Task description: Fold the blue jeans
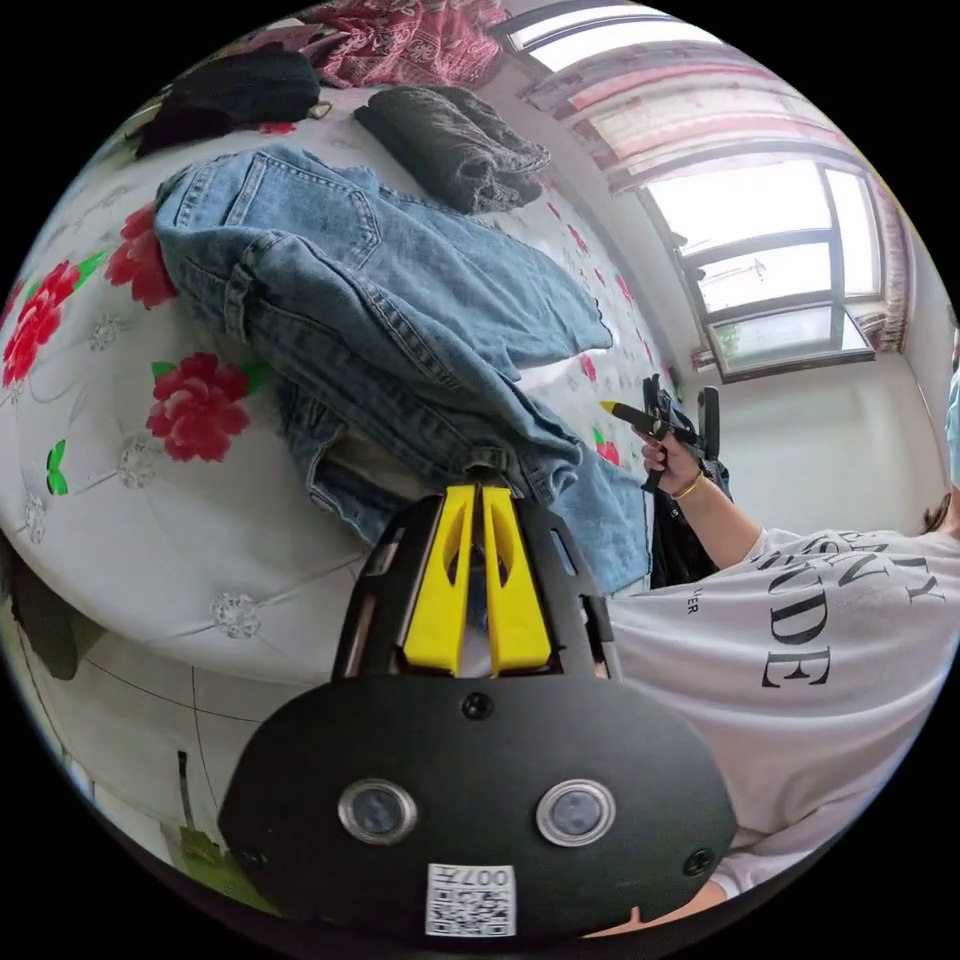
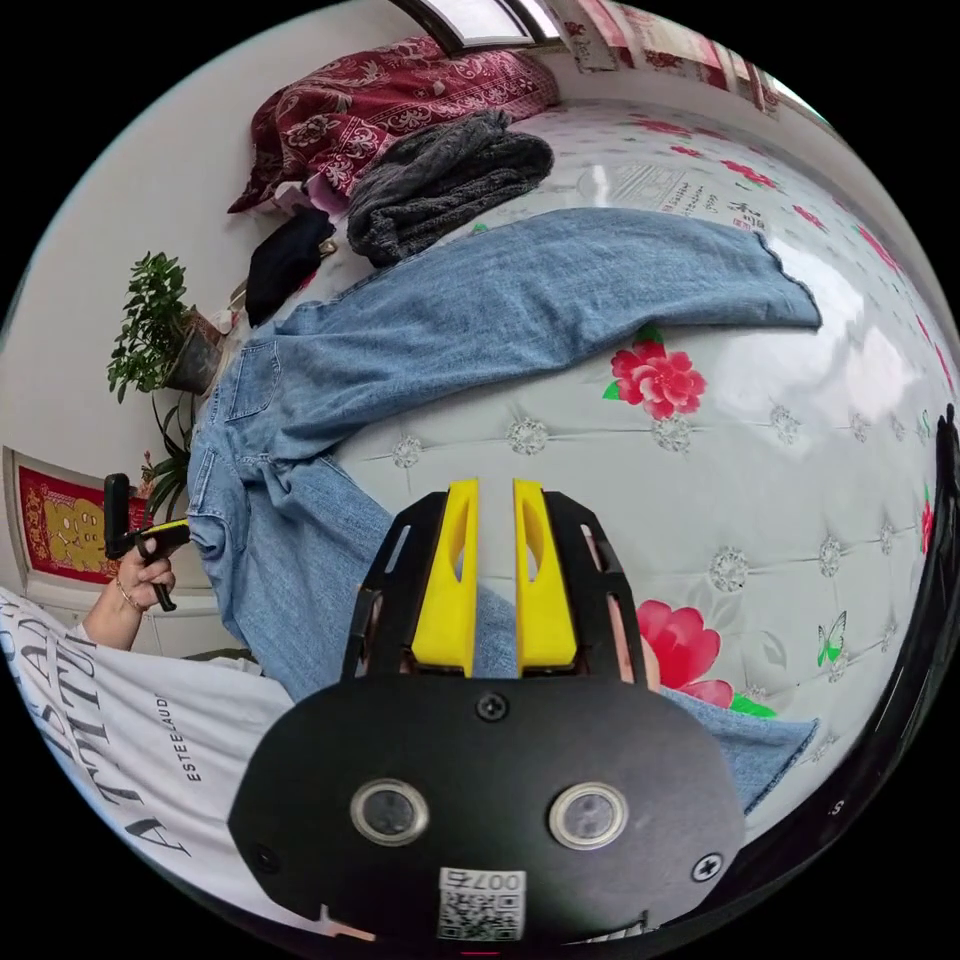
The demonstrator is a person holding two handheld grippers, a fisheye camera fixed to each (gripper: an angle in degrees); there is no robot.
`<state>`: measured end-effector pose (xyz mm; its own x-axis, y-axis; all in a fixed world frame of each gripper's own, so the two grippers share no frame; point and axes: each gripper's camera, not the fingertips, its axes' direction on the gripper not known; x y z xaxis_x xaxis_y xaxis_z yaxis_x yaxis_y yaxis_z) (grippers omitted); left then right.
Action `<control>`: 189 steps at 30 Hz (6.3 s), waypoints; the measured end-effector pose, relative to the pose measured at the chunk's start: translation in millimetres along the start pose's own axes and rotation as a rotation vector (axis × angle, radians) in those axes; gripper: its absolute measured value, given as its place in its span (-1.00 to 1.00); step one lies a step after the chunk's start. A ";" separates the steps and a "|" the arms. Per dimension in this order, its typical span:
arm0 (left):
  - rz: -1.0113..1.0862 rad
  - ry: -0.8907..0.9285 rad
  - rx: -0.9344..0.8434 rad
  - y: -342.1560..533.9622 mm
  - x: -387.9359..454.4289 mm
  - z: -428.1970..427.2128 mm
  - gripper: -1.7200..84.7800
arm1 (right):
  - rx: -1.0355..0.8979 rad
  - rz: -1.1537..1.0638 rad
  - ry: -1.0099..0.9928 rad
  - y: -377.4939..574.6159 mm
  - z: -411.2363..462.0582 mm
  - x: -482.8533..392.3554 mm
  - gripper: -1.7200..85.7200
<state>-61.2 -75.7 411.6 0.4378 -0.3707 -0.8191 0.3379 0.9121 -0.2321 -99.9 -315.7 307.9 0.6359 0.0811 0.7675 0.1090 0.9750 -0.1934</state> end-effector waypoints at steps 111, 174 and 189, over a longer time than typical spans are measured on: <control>-0.293 -0.677 0.077 106.4 29.1 -16.9 -0.62 | 0.116 0.453 0.424 136.0 -173.2 -12.4 -0.76; 0.235 -0.437 0.061 -0.2 77.2 -11.4 -0.96 | 0.378 0.758 -0.007 295.2 -328.8 79.0 -0.97; 0.015 -0.607 -0.099 91.4 11.4 33.9 -0.89 | 0.167 0.789 0.094 359.9 -257.6 74.5 -0.90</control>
<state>2.9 -2.5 398.8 0.8481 -0.3643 -0.3847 0.2615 0.9193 -0.2940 183.6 -12.1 138.1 0.5402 0.7473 0.3869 -0.5089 0.6563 -0.5570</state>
